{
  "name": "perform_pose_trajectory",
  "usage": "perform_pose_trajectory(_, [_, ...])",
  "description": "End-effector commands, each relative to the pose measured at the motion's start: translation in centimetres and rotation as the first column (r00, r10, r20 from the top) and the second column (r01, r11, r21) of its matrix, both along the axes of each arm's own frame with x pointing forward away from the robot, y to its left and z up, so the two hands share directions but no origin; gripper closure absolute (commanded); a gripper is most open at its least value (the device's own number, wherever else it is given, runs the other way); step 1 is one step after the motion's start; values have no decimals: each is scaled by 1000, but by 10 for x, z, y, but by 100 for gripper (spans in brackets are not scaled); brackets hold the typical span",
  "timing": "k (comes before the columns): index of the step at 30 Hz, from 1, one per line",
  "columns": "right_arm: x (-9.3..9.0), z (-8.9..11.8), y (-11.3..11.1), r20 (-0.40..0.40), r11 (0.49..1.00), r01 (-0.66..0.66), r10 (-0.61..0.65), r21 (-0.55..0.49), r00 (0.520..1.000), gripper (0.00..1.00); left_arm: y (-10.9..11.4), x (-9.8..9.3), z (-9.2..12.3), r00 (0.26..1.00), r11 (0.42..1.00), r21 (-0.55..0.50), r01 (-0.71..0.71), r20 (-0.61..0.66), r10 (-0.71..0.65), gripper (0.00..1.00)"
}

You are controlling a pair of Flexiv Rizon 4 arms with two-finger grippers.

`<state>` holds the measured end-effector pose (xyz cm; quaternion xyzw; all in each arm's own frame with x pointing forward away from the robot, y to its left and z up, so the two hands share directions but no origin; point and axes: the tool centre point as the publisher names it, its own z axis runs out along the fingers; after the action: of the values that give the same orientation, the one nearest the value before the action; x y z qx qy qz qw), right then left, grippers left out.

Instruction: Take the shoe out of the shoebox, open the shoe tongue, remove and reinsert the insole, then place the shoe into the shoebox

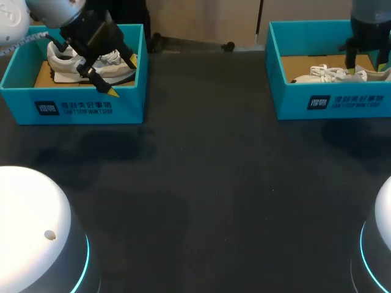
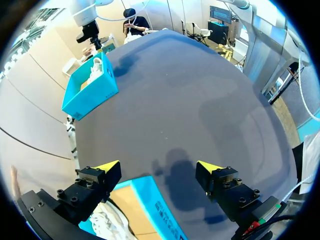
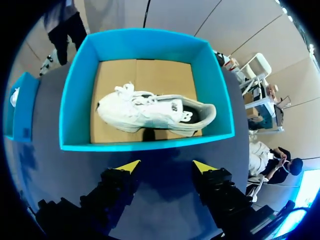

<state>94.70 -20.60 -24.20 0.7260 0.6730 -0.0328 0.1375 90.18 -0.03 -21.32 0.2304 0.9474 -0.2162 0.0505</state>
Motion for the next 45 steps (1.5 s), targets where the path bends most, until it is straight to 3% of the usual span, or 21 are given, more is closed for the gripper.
perform_pose_trajectory(1, [-13,5,4,25,1000,-9,9,8,1000,31,0,0,0,1000,1000,2,0,0,0,0])
perform_pose_trajectory(6, [-19,14,13,39,1000,-8,7,16,999,16,0,0,0,1000,1000,2,0,0,0,0])
perform_pose_trajectory(12, [-27,29,21,46,1000,-27,26,7,999,9,0,0,0,1000,1000,2,0,0,0,0])
perform_pose_trajectory(16, [-28,34,25,38,999,-47,46,21,998,0,0,0,0,1000,1000,2,0,0,0,0])
perform_pose_trajectory(20, [-28,34,25,38,999,-47,46,21,998,0,3,1,2,1000,1000,-3,13,7,-13,0])
perform_pose_trajectory(28, [-28,34,25,38,999,-47,46,21,998,0,31,21,10,966,972,51,230,108,-235,0])
perform_pose_trajectory(37, [-28,34,25,38,999,-47,46,21,998,0,70,66,24,864,879,98,466,166,-476,0])
perform_pose_trajectory(40, [-28,34,25,38,999,-47,46,21,998,0,80,79,25,801,821,170,545,184,-570,0])
perform_pose_trajectory(45, [-28,34,25,38,999,-47,46,21,998,0,98,82,25,646,671,249,698,186,-741,0])
